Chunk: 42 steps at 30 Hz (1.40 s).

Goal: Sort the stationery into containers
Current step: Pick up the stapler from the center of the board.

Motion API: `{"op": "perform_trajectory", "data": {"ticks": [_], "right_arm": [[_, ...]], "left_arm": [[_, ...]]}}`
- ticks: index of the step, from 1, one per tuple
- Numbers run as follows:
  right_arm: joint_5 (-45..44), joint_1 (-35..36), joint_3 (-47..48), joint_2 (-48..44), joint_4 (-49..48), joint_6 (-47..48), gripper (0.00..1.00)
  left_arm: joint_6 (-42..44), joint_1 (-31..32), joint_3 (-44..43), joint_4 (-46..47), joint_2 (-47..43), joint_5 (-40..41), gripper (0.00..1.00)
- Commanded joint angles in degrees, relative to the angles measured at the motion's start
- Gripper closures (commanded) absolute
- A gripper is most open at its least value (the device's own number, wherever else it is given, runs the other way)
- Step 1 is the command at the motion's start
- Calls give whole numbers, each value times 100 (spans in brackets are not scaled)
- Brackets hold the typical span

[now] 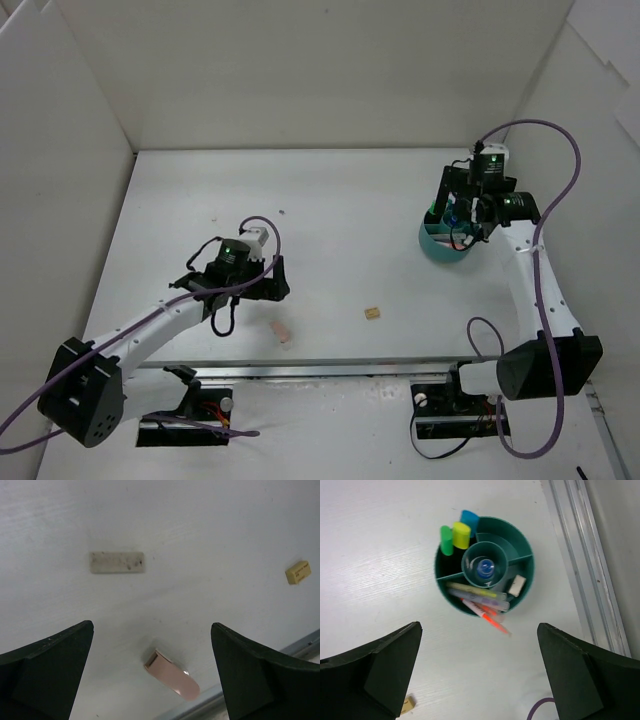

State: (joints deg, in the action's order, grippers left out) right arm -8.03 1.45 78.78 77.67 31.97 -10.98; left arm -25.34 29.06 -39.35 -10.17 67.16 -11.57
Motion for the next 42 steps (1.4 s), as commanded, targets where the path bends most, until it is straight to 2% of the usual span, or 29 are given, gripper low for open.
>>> {"op": "perform_trajectory", "data": {"ticks": [1, 5, 11, 13, 18, 19, 22, 27, 29, 31, 33, 34, 36, 37, 39, 40, 42], "right_arm": [[-619, 373, -205, -199, -24, -113, 2], [-1523, 724, -442, -252, -24, -448, 2], [-1561, 927, -610, -244, -33, -563, 2], [-1578, 962, -636, -244, -24, -580, 2], [-1544, 1076, -663, -296, -33, -572, 2], [-1526, 1076, -663, -322, -33, -563, 2], [-1508, 1103, -680, -375, -33, -554, 2], [-1167, 1103, -698, -445, -59, -519, 2], [-693, 1103, -759, -498, -155, -467, 2], [34, 1103, -899, -594, -391, -300, 2], [755, 1094, -1144, -691, -673, 15, 2], [1577, 1094, -1242, -813, -1005, 122, 2], [2320, 1094, -1513, -981, -1341, 376, 2], [2985, 1129, -1602, -1025, -1647, 465, 2], [3735, 1103, -1821, -1157, -1877, 771, 2], [4504, 1103, -1901, -1175, -2122, 904, 2], [5186, 1164, -2111, -1184, -2369, 1037, 2]], "left_arm": [[-1032, 371, -99, -984, -97, -11, 0], [-2165, 864, -20, -1408, 244, 155, 1], [-2941, 1312, 24, -1400, 693, 384, 1], [-3133, 1365, 15, -1391, 781, 445, 5], [-3214, 1418, -107, -1277, 1071, 559, 27], [-3196, 1471, -151, -1259, 1115, 603, 39], [-3161, 1610, -388, -1364, 1247, 595, 63], [-2995, 1787, -626, -1575, 1133, 814, 85], [-2810, 1787, -661, -1444, 984, 911, 97], [-2284, 1787, -723, -1138, 818, 946, 100], [-1462, 1787, -836, -777, 703, 885, 100], [-1204, 1787, -872, -436, 563, 763, 100], [-537, 1595, -907, 152, 404, 430, 100], [-420, 1490, -934, 304, 264, 289, 100], [-191, 1131, -969, 760, 149, -228, 100], [-182, 1015, -1004, 884, 79, -414, 100], [-199, 717, -1170, 1147, 70, -836, 100]]}}
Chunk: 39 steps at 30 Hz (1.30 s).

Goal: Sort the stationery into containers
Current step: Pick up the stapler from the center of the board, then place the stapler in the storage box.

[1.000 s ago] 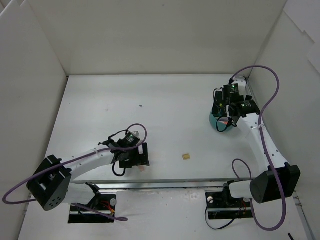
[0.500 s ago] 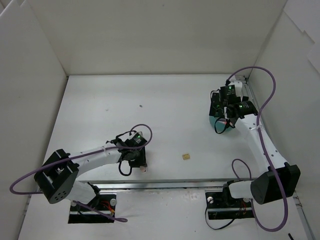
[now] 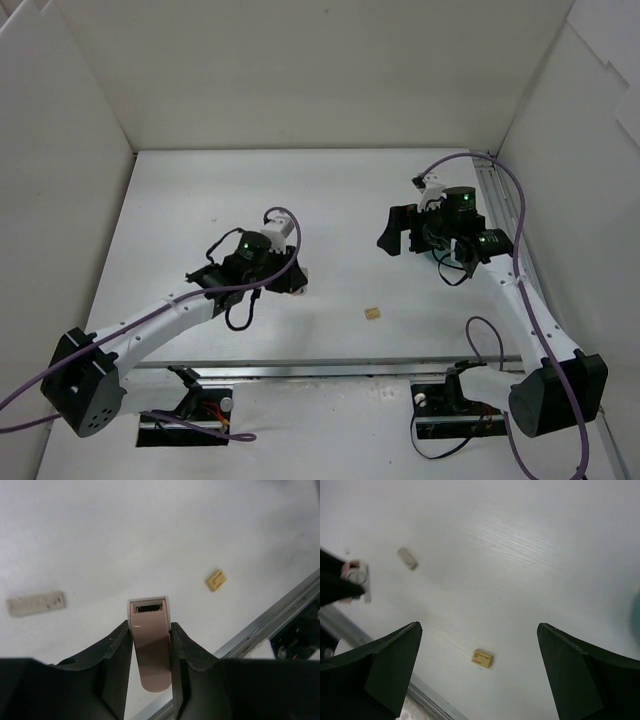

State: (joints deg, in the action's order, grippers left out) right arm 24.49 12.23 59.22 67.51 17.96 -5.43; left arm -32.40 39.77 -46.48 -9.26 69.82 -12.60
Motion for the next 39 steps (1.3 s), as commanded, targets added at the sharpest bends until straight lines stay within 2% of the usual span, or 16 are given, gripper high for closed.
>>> {"op": "perform_trajectory", "data": {"ticks": [1, 3, 4, 7, 9, 12, 16, 18, 23, 26, 30, 33, 36, 37, 39], "right_arm": [[2476, 78, -226, -159, -1274, 490, 2], [2753, 261, -515, -141, -1758, 212, 2], [2858, 332, -621, -141, -2448, 79, 2], [2911, 814, -1043, -141, -3592, -283, 2], [2659, 1061, -1297, -185, -4078, -396, 2], [1660, 1553, -1413, -115, -4790, -573, 2], [884, 2133, -1378, 78, -5186, -669, 3], [786, 2239, -1326, 192, -5302, -670, 7], [1241, 2433, -1089, 474, -5364, -538, 16], [1287, 2451, -983, 693, -5460, -817, 21], [1033, 2477, -974, 738, -5873, -1521, 27], [594, 2582, -1000, 650, -5865, -1803, 31], [321, 2732, -1053, 589, -5812, -1795, 45], [259, 2767, -1053, 588, -5795, -1847, 55], [66, 2785, -1044, 562, -5742, -1926, 62]], "left_arm": [[350, -417, -537, 1110, -171, -813, 100], [165, -522, -669, 1250, -144, -954, 100], [-1, -618, -652, 1590, -118, -1251, 100], [-423, -820, -424, 2654, -92, -2051, 100], [-862, -874, -257, 3365, -65, -2535, 100], [-1338, -936, -256, 3537, -30, -2468, 100], [-1470, -936, -125, 3878, -135, -2448, 100], [-1523, -936, -54, 3931, -179, -2440, 100], [-1488, -936, 42, 4063, -171, -2615, 100], [-1567, -936, 130, 4404, -118, -2818, 100], [-1708, -884, 271, 4503, -162, -2547, 100], [-1577, -699, 254, 3985, -328, -1730, 100], [-1436, -515, 236, 3686, -469, -1132, 100], [-1401, -453, 227, 3633, -513, -1044, 100], [-1383, -383, 209, 3423, -583, -622, 100]]}}
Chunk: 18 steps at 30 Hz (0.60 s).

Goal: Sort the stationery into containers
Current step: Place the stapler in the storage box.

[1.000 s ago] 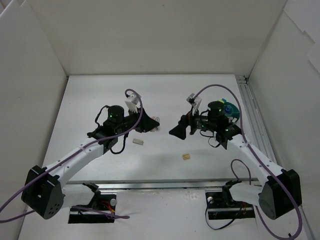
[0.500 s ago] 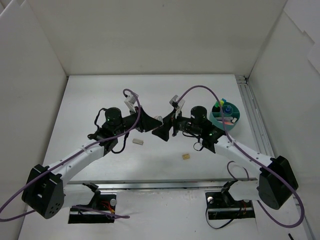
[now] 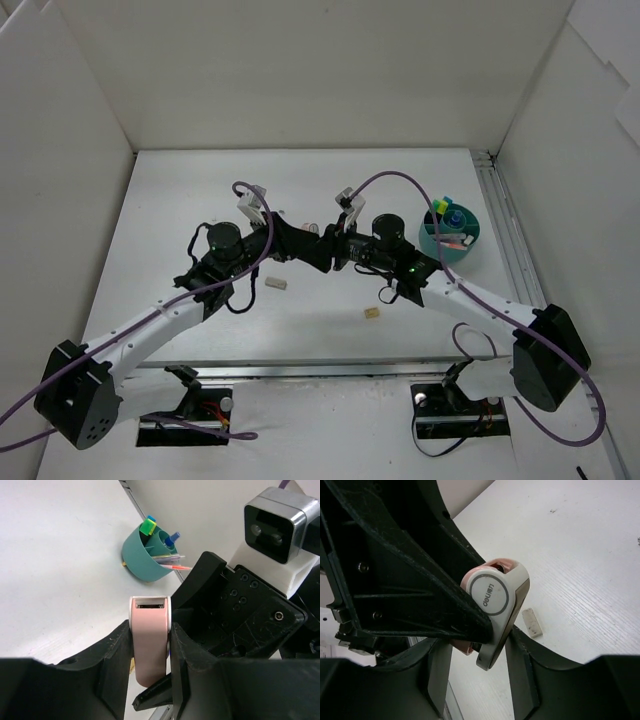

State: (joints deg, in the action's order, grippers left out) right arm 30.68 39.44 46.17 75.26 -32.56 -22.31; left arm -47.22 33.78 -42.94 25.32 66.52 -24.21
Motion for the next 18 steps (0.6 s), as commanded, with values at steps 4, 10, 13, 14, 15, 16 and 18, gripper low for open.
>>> {"op": "perform_trajectory", "data": {"ticks": [4, 10, 13, 14, 15, 16, 18], "right_arm": [[-1027, 186, 278, -319, -542, -152, 63], [-2056, 538, 577, -381, 74, 235, 49], [-2206, 644, 630, -346, 4, 279, 47], [-2241, 661, 630, -328, -31, 279, 47], [-2320, 687, 612, -328, -92, 227, 48], [-2425, 723, 586, -319, -232, 200, 49], [-2505, 740, 507, -328, -408, 130, 61]], "left_arm": [[161, 366, -198, -343, -297, 1057, 100], [213, 683, -356, -774, -324, 1735, 100], [196, 797, -382, -845, -324, 1989, 100], [178, 797, -382, -862, -333, 2025, 100], [161, 797, -373, -854, -333, 2043, 100], [161, 849, -364, -845, -333, 2060, 100], [134, 850, -338, -775, -333, 2017, 100]]}}
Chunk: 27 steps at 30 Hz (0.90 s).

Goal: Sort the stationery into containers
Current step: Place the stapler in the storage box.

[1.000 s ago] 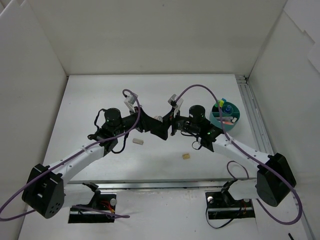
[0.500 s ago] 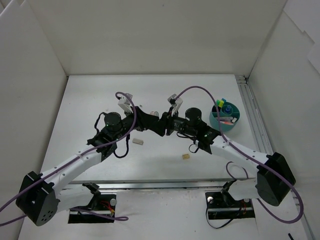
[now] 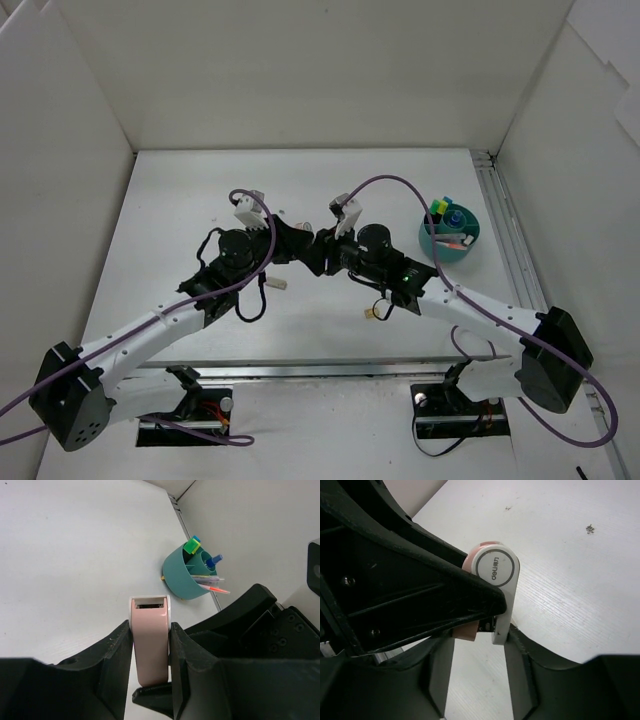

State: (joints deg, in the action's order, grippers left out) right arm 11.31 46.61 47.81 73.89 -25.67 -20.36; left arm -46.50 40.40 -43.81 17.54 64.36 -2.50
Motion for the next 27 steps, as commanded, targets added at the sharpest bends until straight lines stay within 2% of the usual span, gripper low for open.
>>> {"op": "perform_trajectory", "data": {"ticks": [1, 3, 8, 11, 12, 13, 14, 15, 17, 18, 21, 23, 27], "right_arm": [[-586, 24, 334, -173, -1202, -65, 65], [-630, 32, 317, -156, -1264, -73, 73], [-595, 41, 264, -199, -1309, 163, 86], [-569, 32, 159, -313, -1300, 234, 95], [-569, 41, 123, -366, -1300, 252, 96], [-542, 41, 106, -392, -1283, 269, 97], [-516, 24, 71, -401, -1274, 304, 98], [-481, 32, 62, -436, -1239, 322, 98], [-454, 41, 88, -454, -1020, 409, 100], [-446, 32, 123, -472, -758, 462, 100], [-542, 32, 167, -524, -274, 655, 100], [-735, 32, 219, -594, 52, 918, 100], [-1453, -266, 623, -919, 1683, 1447, 100]], "left_arm": [[53, 187, -242, 21, -116, -215, 100], [36, 187, -207, 83, -134, -294, 99], [27, 187, -137, 74, -230, -391, 95], [53, 187, -93, 48, -345, -374, 83], [79, 187, -92, 39, -388, -374, 69], [123, 187, -84, 22, -398, -348, 63], [141, 187, -92, 4, -441, -339, 49], [167, 187, -101, -31, -450, -339, 41], [238, 187, -136, -75, -468, -312, 31], [264, 187, -154, -136, -485, -321, 20], [335, 187, -207, -285, -556, -172, 0], [404, 187, -207, -374, -669, -93, 1], [580, 187, -233, -1004, -1003, 224, 0]]}}
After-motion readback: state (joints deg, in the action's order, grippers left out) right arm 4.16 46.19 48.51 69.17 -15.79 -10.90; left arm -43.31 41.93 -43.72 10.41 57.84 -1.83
